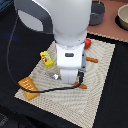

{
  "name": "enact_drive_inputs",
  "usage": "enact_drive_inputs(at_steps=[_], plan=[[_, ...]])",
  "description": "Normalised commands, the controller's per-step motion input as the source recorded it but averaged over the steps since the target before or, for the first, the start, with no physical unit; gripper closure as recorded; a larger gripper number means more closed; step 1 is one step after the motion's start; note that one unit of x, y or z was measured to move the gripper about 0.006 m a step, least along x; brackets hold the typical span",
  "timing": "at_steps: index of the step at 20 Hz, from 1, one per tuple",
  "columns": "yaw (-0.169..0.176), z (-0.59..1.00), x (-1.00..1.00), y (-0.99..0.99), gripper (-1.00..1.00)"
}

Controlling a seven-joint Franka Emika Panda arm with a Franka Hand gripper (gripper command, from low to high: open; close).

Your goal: Interact with the objects in diverse but meaningful ways.

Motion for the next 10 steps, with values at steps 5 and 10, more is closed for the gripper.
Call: enact_drive_inputs(at_steps=[5,10], plan=[[0.070,-0.14,-0.16,0.31,1.00],[0.060,-0.14,0.00,0.40,1.00]])
